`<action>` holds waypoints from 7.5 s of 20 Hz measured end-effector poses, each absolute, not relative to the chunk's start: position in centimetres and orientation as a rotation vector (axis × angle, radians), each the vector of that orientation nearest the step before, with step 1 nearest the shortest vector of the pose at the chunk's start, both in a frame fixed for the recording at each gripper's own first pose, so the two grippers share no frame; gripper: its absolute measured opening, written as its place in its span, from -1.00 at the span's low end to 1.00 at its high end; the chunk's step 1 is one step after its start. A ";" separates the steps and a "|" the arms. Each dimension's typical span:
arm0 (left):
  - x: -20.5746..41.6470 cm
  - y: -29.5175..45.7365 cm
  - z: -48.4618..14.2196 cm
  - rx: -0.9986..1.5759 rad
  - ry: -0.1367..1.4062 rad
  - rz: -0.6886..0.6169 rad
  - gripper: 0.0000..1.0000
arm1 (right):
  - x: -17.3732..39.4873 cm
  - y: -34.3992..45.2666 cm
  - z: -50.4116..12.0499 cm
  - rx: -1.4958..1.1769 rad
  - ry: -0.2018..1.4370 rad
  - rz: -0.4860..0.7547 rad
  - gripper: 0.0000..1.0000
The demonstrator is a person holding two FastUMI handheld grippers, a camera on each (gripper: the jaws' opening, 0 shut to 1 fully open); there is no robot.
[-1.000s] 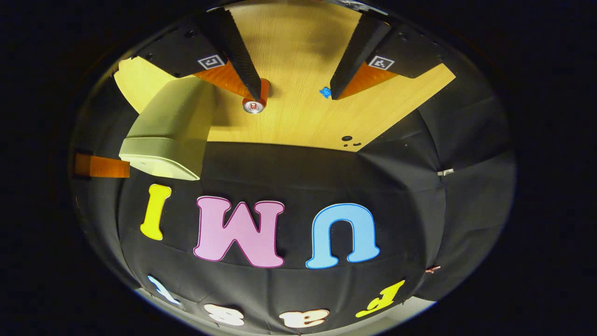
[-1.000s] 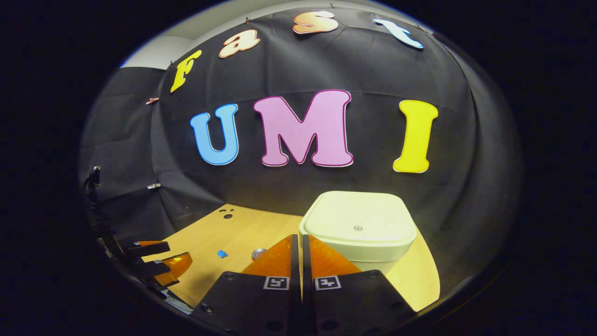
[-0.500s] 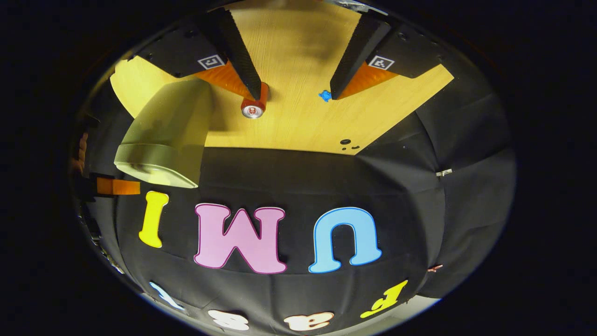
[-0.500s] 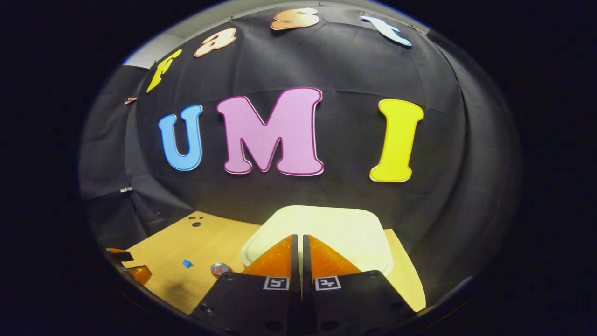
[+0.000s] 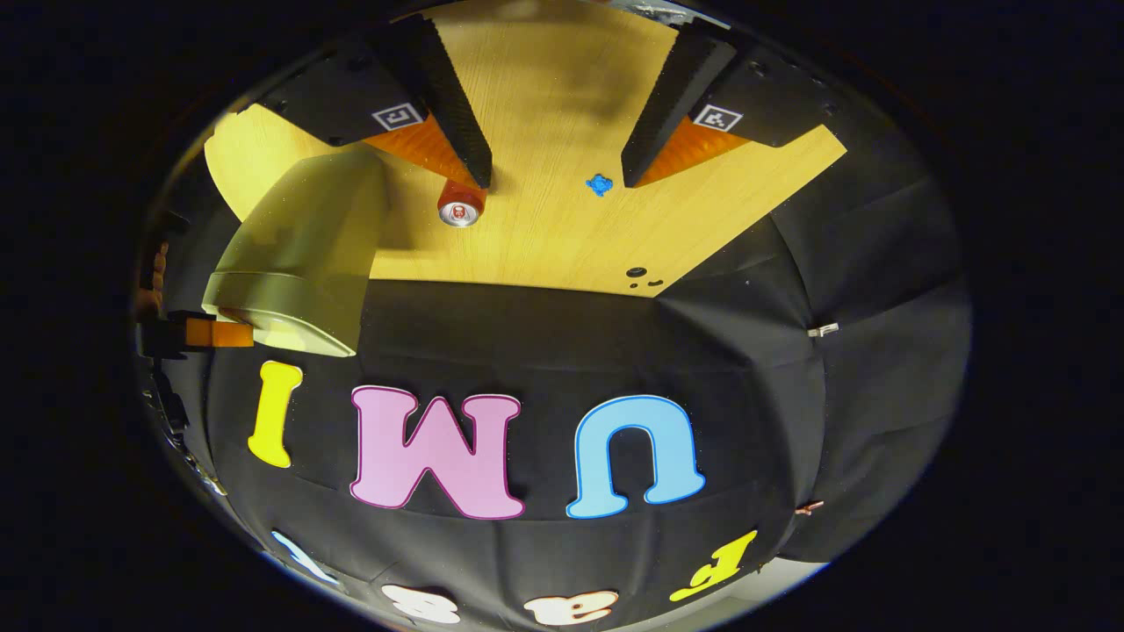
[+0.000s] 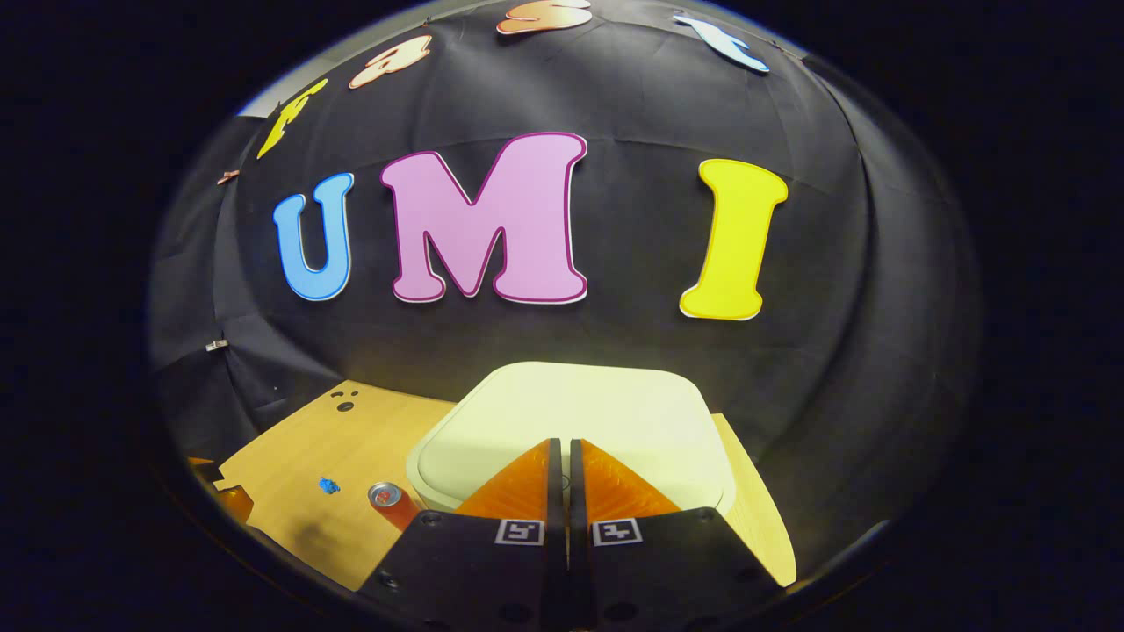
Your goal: Press the lid of the desktop garbage bin to open it, pick up the crumpled paper on the desktop and throw it into the bin, then pick up the pop can on the desktop and drop it into the bin, and finally close the garbage bin lid.
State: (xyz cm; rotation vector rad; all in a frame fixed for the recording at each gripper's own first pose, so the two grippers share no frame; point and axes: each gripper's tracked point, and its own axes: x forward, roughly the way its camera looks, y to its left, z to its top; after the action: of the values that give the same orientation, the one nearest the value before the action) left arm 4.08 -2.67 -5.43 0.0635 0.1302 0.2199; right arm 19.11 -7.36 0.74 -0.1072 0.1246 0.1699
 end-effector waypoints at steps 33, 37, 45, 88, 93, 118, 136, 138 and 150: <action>2.7 8.6 -5.5 0.014 0.045 0.082 0.92 | 14.0 -7.2 8.0 -0.135 -0.016 -0.041 -0.90; 3.3 8.9 -6.1 0.028 0.055 0.061 0.92 | 11.5 -7.5 6.9 -0.123 0.003 -0.047 -0.89; 6.9 9.3 -7.8 0.041 0.126 0.018 0.91 | 5.5 -7.4 1.4 -0.088 0.097 -0.082 -0.80; 26.3 11.9 -22.4 0.085 0.476 0.081 -0.17 | -5.7 -9.5 -14.7 0.037 0.511 -0.228 1.00; 25.9 11.6 -21.1 0.102 0.452 0.056 -0.35 | -5.9 -8.8 -15.1 0.050 0.516 -0.208 1.00; 19.0 -15.5 9.8 0.114 -0.001 -0.411 -0.36 | 2.1 -12.1 -12.2 0.026 0.424 0.012 0.99; 20.5 -31.4 5.2 0.092 0.106 -0.563 -0.27 | 5.9 -16.1 -15.1 -0.008 0.514 0.194 0.99; 20.4 -31.6 5.1 0.099 0.096 -0.560 -0.14 | 6.1 -16.0 -15.3 -0.011 0.519 0.213 0.99; 18.0 -19.7 5.9 0.063 0.015 -0.298 0.93 | 6.1 -11.5 -16.3 -0.061 0.544 0.298 0.99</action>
State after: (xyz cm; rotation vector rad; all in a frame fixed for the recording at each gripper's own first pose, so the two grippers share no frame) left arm 18.02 -19.72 5.88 0.0626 0.0145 -0.2977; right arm 6.09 -11.48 -16.30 -0.0612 0.5441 0.2977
